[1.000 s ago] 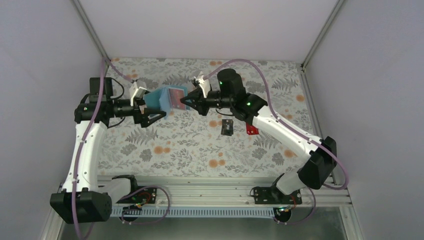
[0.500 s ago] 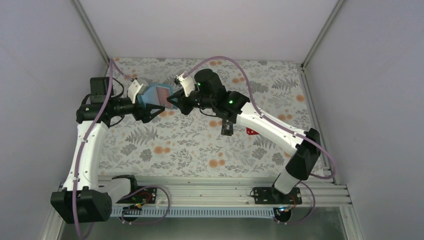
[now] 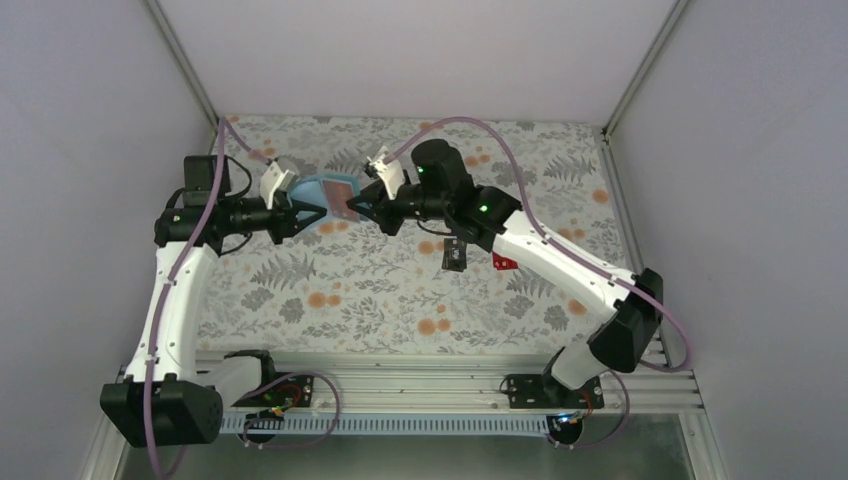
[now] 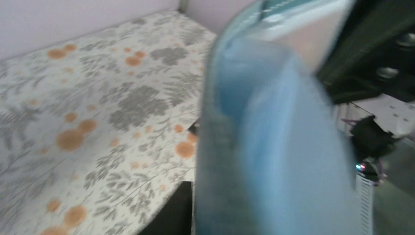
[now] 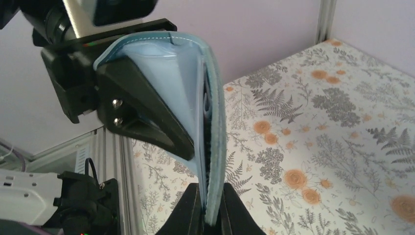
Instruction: Take the credit cards out of the card holder
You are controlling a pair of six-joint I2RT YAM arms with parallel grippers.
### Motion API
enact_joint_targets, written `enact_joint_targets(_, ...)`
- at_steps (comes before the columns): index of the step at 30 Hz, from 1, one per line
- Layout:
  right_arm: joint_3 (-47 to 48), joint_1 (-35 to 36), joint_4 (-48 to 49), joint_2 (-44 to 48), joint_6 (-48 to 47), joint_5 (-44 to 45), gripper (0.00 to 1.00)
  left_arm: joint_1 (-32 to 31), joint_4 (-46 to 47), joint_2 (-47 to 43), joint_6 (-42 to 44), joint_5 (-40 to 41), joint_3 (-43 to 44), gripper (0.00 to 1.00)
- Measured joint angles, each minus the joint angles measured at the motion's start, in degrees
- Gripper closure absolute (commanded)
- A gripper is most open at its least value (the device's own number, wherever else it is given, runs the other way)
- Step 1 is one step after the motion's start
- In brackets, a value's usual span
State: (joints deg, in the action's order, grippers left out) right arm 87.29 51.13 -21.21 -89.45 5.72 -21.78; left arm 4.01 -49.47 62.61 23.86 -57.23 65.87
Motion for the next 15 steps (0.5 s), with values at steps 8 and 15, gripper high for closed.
enact_joint_targets(8, -7.06, -8.13, 2.08, 6.75, -2.12, -8.41, 0.54, 0.04, -2.01, -0.22, 1.81, -6.36, 0.0, 0.98)
enact_joint_targets(15, -12.94, -11.58, 5.66, 13.88, -2.58, -17.18, 0.39, 0.11, 0.13, -0.2, -0.85, 0.17, -0.02, 0.98)
